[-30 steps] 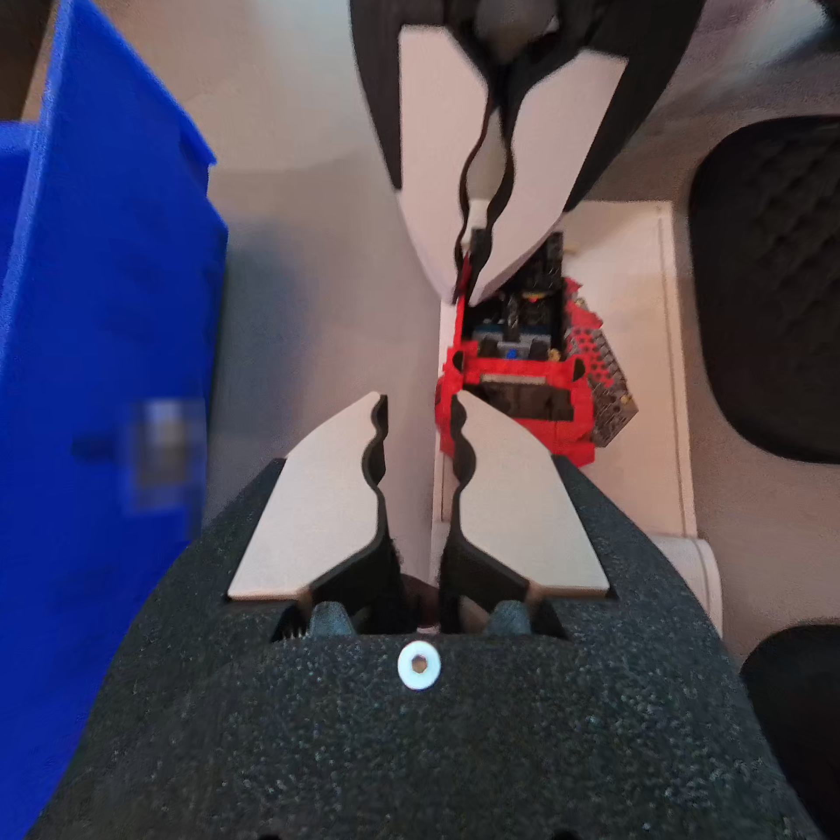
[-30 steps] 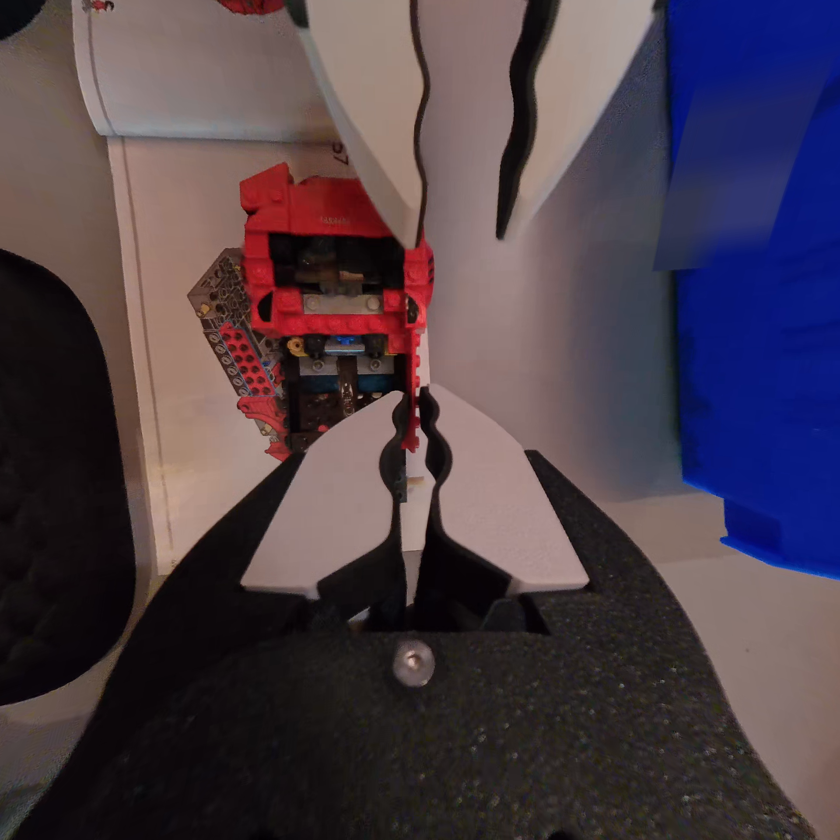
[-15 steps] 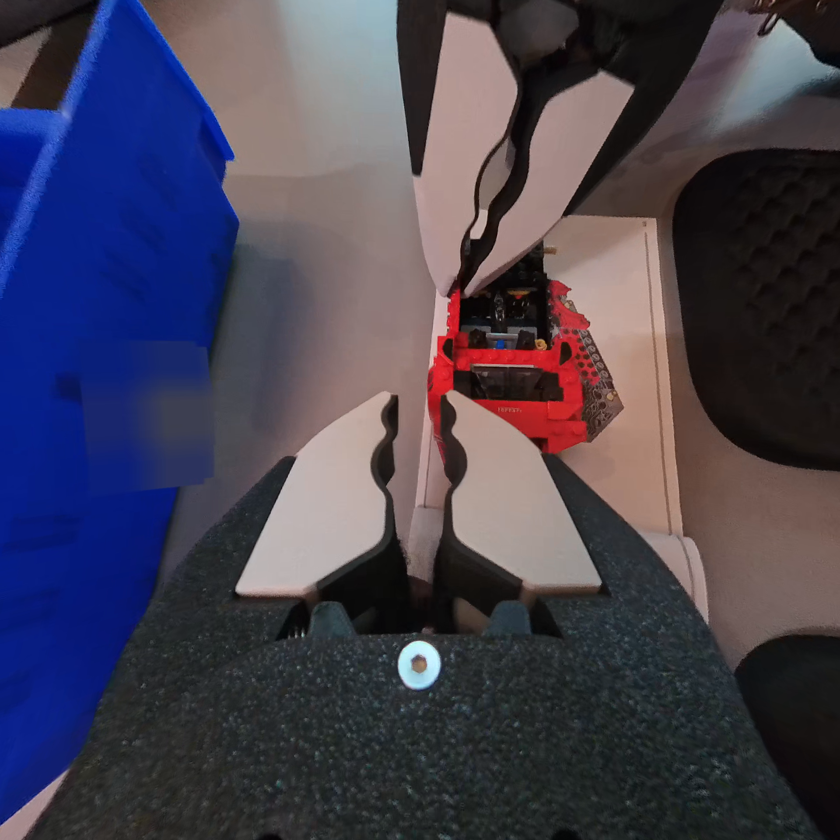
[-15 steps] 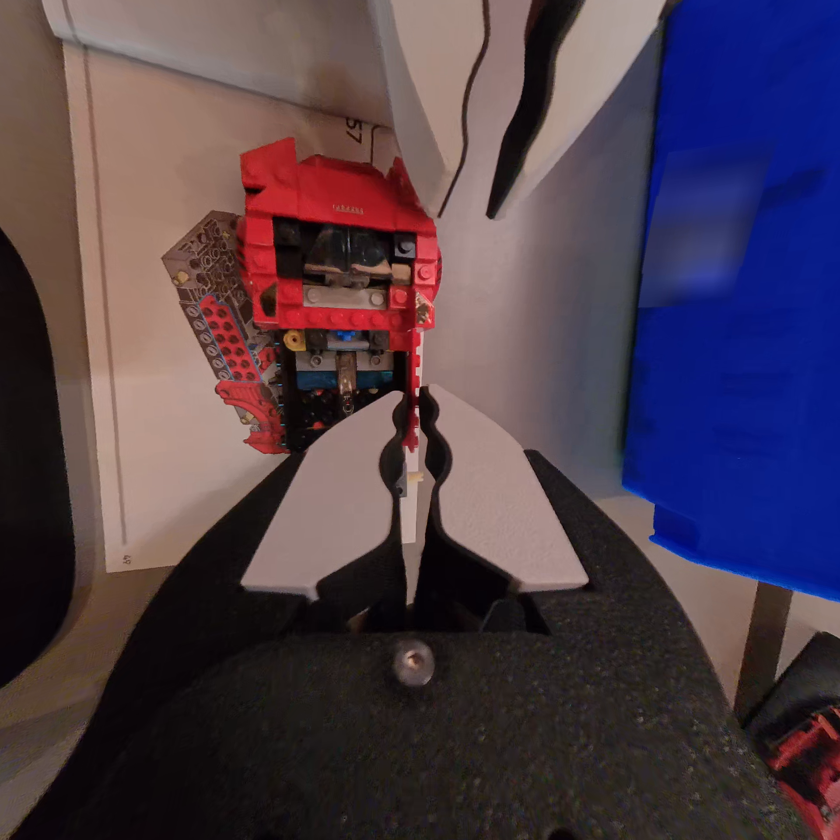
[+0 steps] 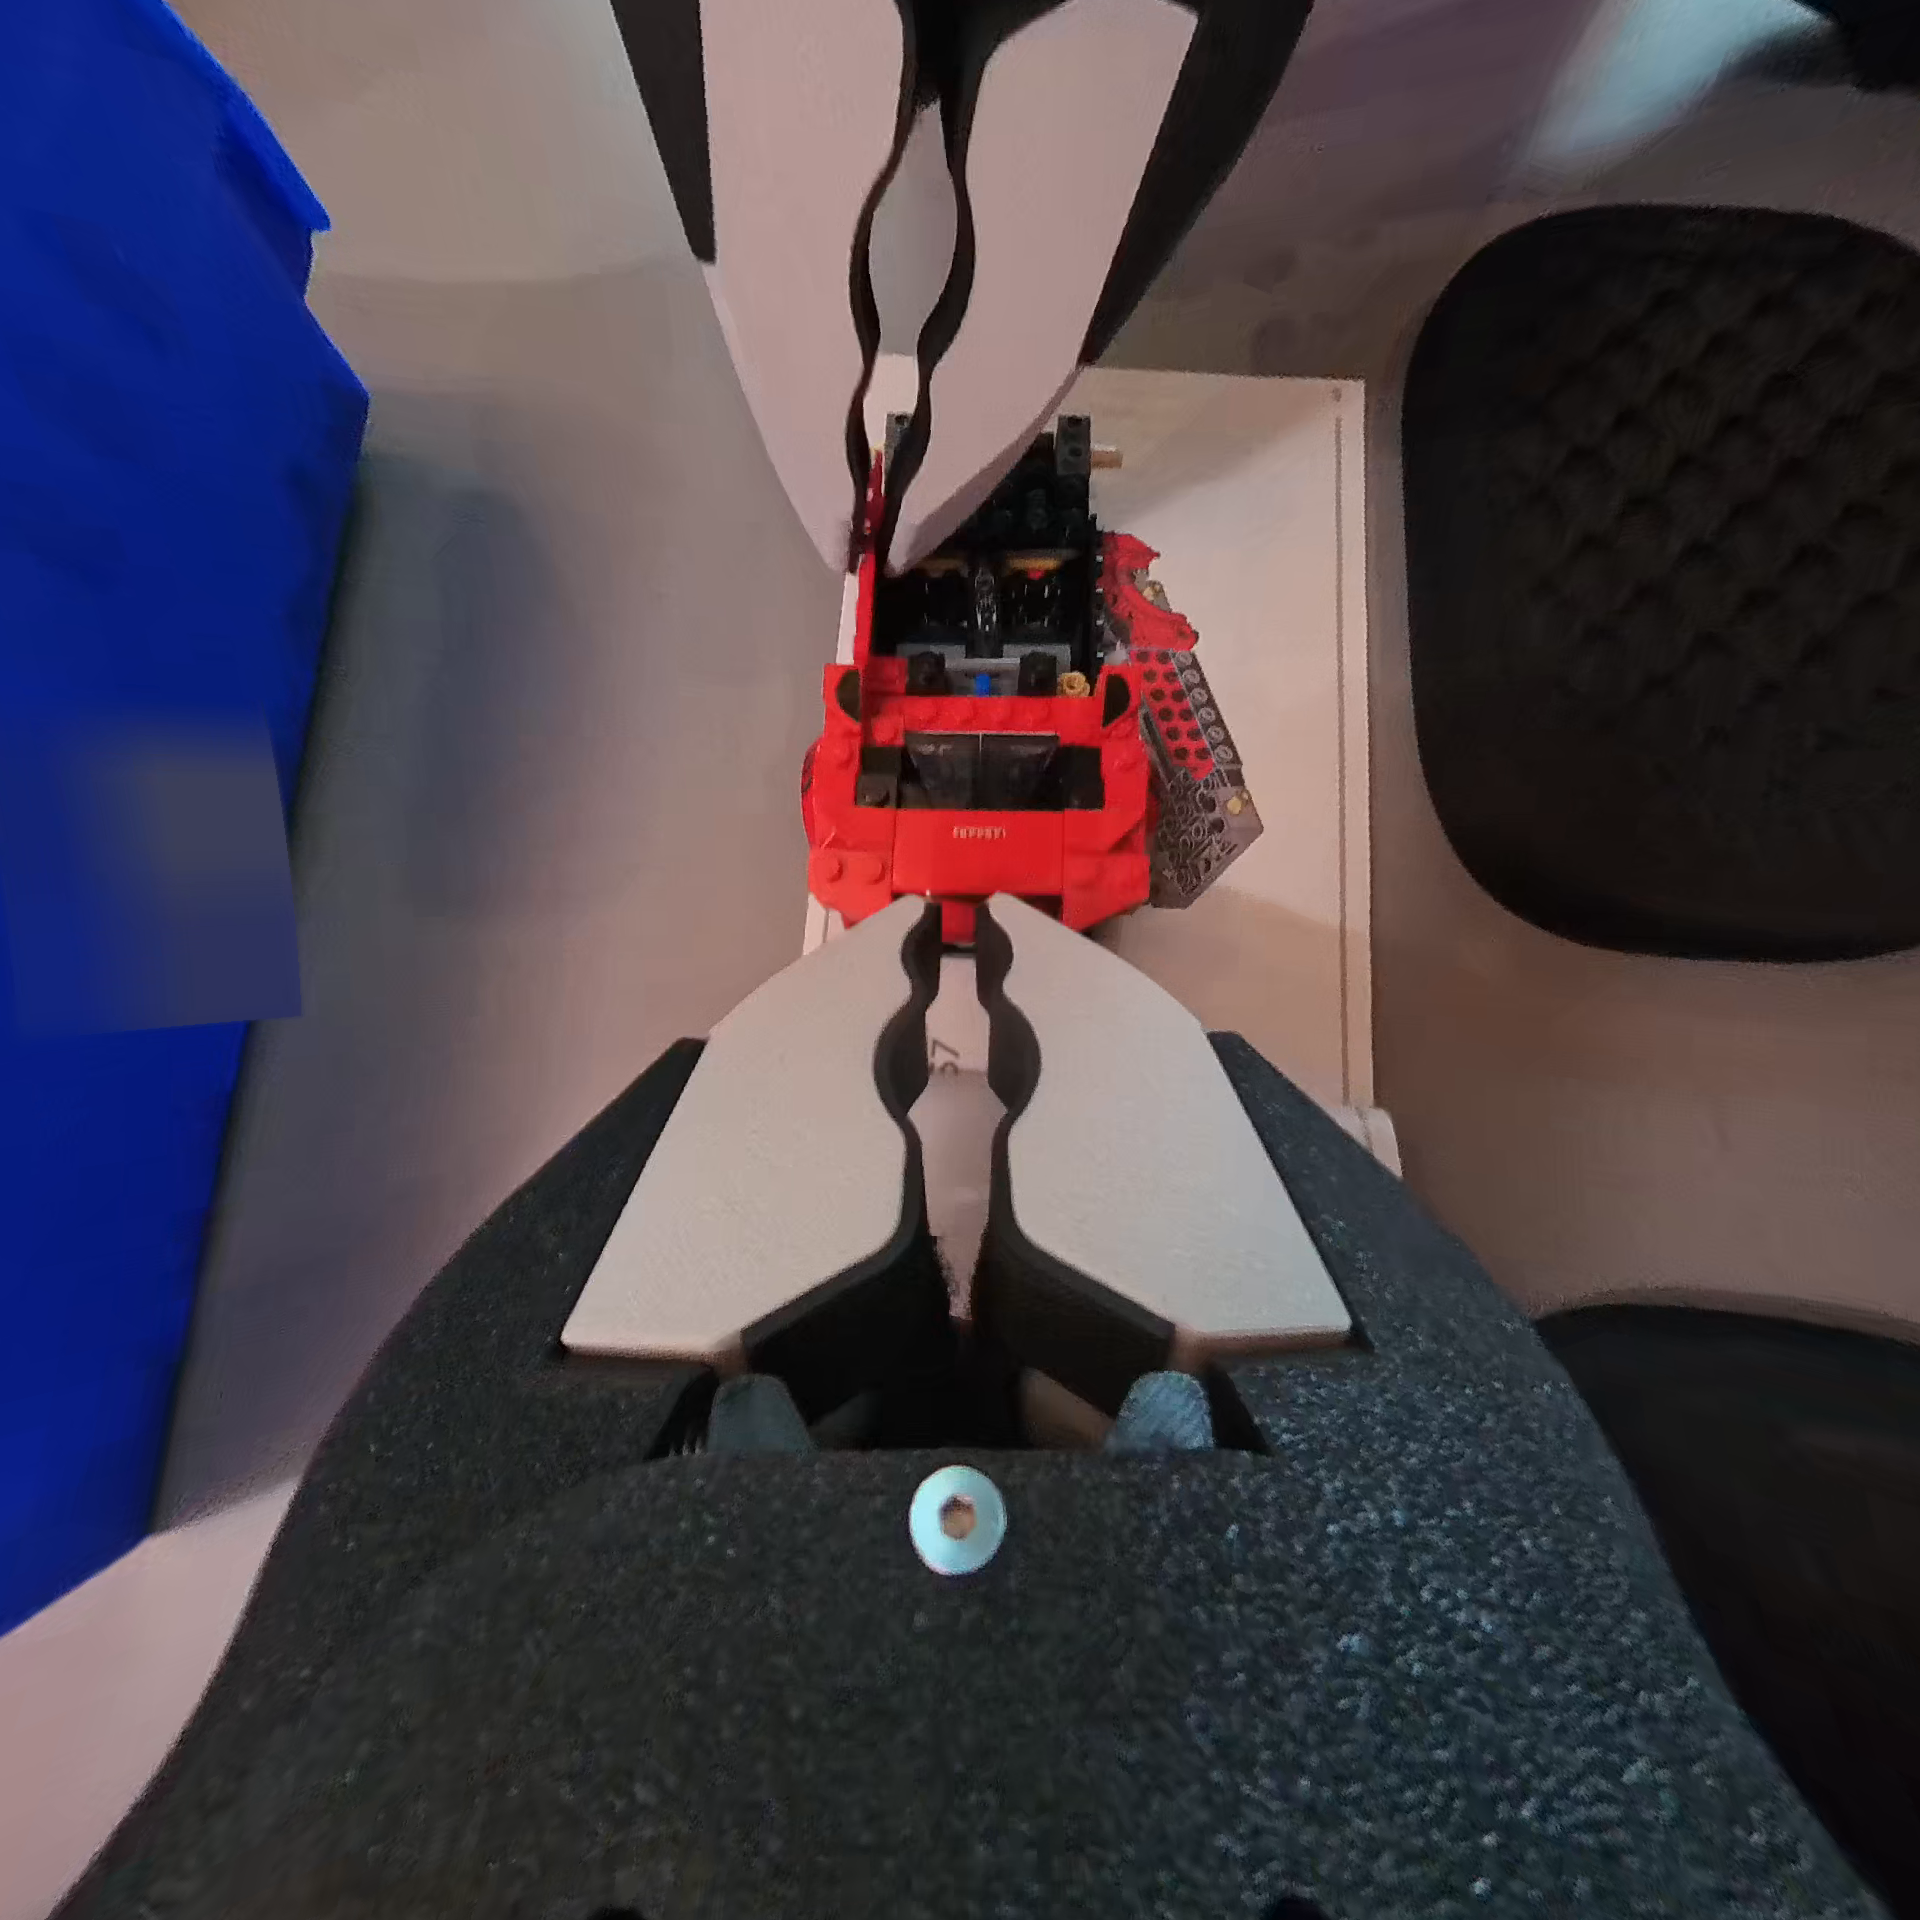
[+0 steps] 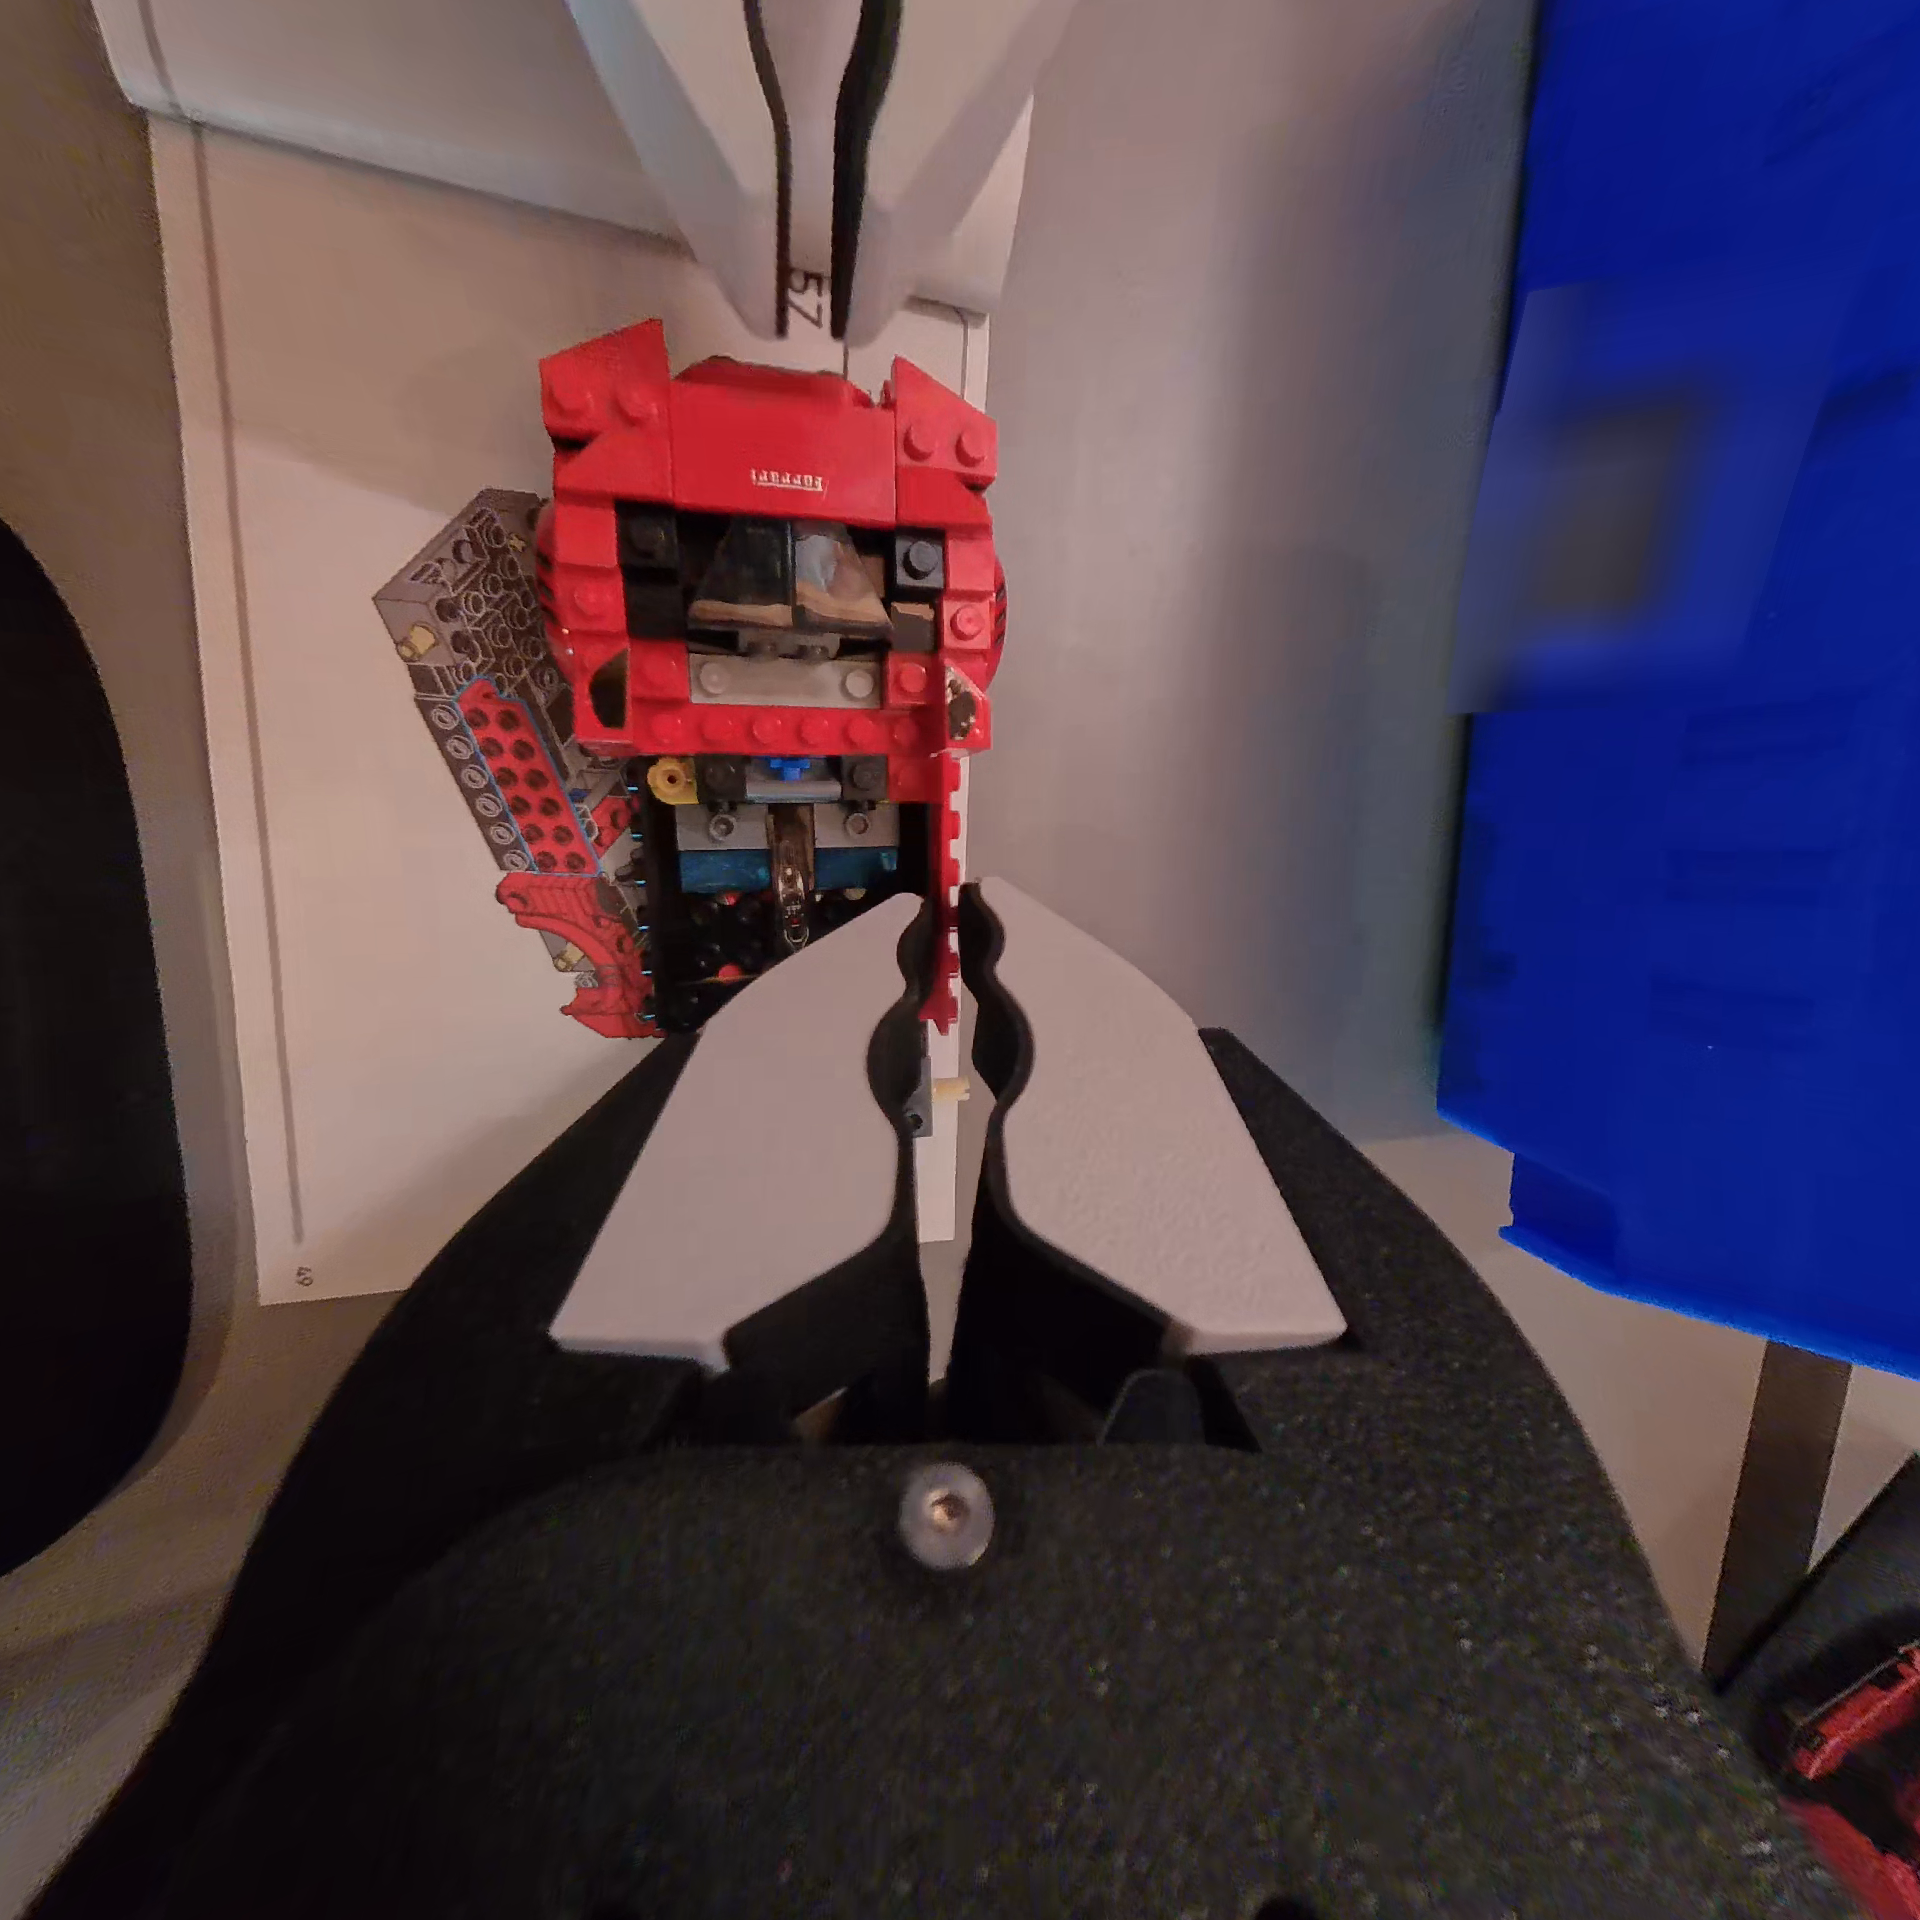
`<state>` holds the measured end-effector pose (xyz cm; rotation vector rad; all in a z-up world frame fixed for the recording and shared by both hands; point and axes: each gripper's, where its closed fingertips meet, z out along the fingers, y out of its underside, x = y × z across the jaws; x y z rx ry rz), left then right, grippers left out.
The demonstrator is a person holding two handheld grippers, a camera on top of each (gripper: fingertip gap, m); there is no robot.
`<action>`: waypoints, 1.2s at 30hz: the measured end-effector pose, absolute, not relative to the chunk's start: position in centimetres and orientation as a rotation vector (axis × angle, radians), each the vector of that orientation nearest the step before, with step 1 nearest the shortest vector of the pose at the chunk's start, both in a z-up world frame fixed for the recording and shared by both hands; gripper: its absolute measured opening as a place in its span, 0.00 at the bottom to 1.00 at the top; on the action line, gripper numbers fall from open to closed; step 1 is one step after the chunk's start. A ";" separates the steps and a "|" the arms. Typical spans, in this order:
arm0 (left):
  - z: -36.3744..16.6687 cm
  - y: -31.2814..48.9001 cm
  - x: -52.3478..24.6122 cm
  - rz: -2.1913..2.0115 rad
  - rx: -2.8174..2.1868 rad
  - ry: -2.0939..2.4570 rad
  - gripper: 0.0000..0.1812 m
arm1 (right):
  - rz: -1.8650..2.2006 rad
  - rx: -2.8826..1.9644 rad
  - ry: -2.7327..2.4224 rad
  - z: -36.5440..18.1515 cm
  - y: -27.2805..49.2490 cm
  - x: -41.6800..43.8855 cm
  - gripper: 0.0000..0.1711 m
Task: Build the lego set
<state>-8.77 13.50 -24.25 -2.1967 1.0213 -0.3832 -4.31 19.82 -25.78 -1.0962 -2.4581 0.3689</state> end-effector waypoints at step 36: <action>-24.7 14.9 -6.8 -0.304 -2.177 1.158 0.00 | 0.313 -1.128 -2.452 -25.8 20.1 -4.5 0.03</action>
